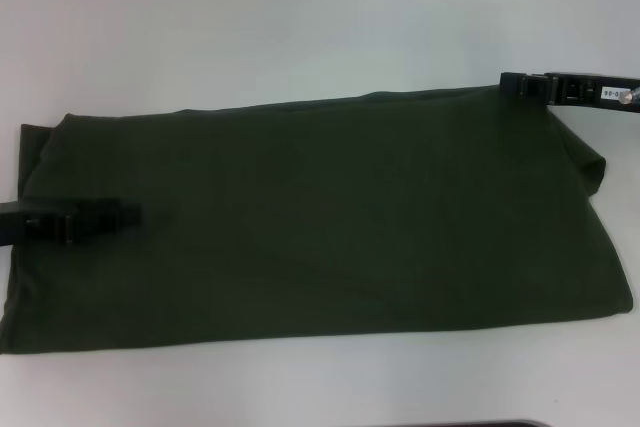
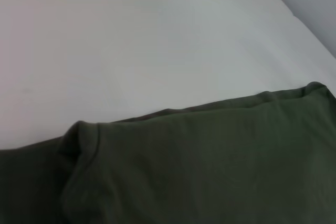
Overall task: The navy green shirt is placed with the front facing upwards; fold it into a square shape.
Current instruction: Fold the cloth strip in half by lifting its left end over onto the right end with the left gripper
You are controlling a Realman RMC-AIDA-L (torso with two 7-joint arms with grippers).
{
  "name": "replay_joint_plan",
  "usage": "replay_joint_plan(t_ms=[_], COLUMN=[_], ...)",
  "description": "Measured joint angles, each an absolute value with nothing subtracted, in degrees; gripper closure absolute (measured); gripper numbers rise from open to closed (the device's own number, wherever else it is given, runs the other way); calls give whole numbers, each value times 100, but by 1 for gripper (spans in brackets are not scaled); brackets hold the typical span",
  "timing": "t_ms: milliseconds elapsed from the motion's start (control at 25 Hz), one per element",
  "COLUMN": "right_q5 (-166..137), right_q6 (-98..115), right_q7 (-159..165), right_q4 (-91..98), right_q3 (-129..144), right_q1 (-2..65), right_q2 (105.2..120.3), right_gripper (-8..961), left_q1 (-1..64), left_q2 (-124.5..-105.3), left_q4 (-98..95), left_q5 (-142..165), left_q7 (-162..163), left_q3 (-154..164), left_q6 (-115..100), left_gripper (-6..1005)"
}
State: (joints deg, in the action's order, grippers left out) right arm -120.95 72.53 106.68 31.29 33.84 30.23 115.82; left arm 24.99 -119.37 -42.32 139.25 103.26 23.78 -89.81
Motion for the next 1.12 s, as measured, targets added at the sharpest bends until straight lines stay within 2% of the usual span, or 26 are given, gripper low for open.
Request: replay_joint_plan(t_ms=[520,840,1120], right_q5=[-12094,-12096,-12078], right_q6=[7904,8115,8074], right_q7=[9913,9137,8568], right_q4=[3054,2901,2136], right_q3=[3440,4246,4653], right_q1=[3054,3205,3651], right_q2=[11649,11940,11999], right_gripper=[933,933,933], left_q1=[2540,2530,2537], left_q2=[-11912,-11982,-12070], left_q4=[-4380,-4277,-4272], left_q5=[13081,12511,12337], left_q7=[10240,10217,10215], left_q3=[2303,2276,2276], left_q6=[-9824,-9401,-8996], left_gripper=[558,558,558])
